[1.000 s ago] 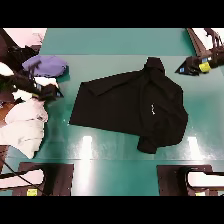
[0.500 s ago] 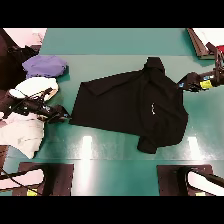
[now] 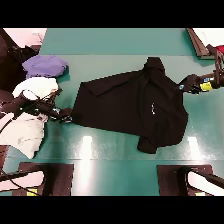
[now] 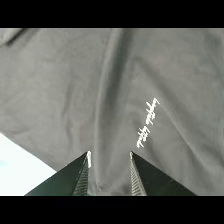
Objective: Fold the shirts.
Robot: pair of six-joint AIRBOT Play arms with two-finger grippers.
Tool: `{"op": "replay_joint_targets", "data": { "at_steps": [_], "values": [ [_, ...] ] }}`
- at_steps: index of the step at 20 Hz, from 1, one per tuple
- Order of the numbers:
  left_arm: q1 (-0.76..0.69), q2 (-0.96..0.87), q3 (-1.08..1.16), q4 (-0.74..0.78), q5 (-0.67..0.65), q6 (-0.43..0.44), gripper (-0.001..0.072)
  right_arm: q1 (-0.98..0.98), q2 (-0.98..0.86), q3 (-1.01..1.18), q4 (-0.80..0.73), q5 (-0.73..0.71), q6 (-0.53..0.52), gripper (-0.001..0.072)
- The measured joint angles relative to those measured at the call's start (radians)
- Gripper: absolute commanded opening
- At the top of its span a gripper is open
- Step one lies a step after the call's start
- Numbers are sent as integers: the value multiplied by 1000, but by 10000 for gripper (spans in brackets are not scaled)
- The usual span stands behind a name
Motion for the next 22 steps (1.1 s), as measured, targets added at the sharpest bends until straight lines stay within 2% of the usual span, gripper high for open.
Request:
{"op": "replay_joint_targets", "data": {
  "at_steps": [3, 7, 9, 12, 14, 17, 22],
  "values": [
    [-7, 23, 28, -6, -11, -6, 25, 0, 16, -29, -76, 27, 36, 284],
    [-11, 101, 74, -11, -21, -7, 25, -44, 106, -207, -188, 43, 72, 294],
    [-11, 138, 86, -14, -24, -7, 26, -112, 167, -333, -214, 43, 80, 504],
    [-12, 162, 94, -14, -28, -7, 25, -253, 248, -505, -233, 52, 87, 498],
    [-11, 170, 97, -15, -28, -7, 26, -357, 291, -607, -237, 61, 89, 433],
    [-12, 174, 98, -16, -28, -7, 25, -477, 327, -739, -228, 54, 87, 432],
    [-12, 177, 99, -19, -31, -8, 26, -516, 304, -831, -132, -19, 59, 429]
  ]
}}
